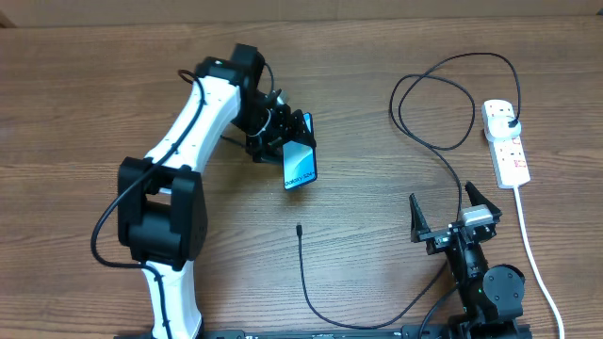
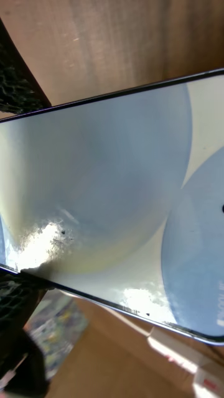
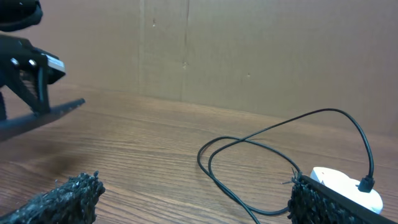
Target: Plug charger to phone and switch on socket
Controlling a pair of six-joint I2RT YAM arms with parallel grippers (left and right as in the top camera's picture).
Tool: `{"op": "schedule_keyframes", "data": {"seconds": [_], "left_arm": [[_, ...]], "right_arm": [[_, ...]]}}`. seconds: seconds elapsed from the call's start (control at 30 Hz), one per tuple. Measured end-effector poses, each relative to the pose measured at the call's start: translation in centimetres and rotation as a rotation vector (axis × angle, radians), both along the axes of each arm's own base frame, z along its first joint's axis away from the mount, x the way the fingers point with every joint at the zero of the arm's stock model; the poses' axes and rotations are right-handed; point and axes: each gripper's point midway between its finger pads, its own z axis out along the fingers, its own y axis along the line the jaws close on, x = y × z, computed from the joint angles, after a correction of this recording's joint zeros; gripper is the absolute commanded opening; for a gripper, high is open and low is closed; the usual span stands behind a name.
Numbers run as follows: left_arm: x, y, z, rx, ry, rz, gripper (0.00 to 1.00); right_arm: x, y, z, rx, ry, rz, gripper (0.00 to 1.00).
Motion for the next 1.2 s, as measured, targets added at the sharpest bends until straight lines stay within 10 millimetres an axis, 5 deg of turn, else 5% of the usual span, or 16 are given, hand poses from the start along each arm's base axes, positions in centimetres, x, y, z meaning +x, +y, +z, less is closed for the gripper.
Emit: {"op": "schedule_keyframes", "data": {"seconds": [0.23,0.63,0.73,0.87,0.97,1.1,1.2], "left_arm": [[-1.8,-0.8,0.5,-0.036,0.008,-0.095,0.78],[-2.4,-2.3,0.7,-0.063,-0.027,-0.157,0.77],[-2.4,-2.3,0.7,-0.063,-0.028,-0.157,0.78],[-2.3,-2.3,0.7,-0.065,-0.034,-0.158,0.78],[-2.2,-2.4,0.7,-0.069,-0.037,-0.158,0.78],[-2.2,-2.4,0.8,-0.072,-0.037,-0.158,0.78],[-2.3,-2.7,0.8,-0.075,-0.038,-0.165,0.78]], "right_arm": [[-0.1,0.3,0.0,0.011,0.003,0.019,1.0],[-0.6,1.9,0.3,0.311,0.092,0.104,1.0],[-1.5,2.1,3.2,0.362,0.113,0.125,1.0],[-3.3,2.0,10.9,0.389,0.111,0.131,1.0],[-3.8,2.0,14.5,0.39,0.179,0.122,1.0],[-3.5,2.4,17.8,0.381,0.391,0.098,1.0],[-3.0,2.6,18.3,0.372,0.569,0.069,1.0]]}}
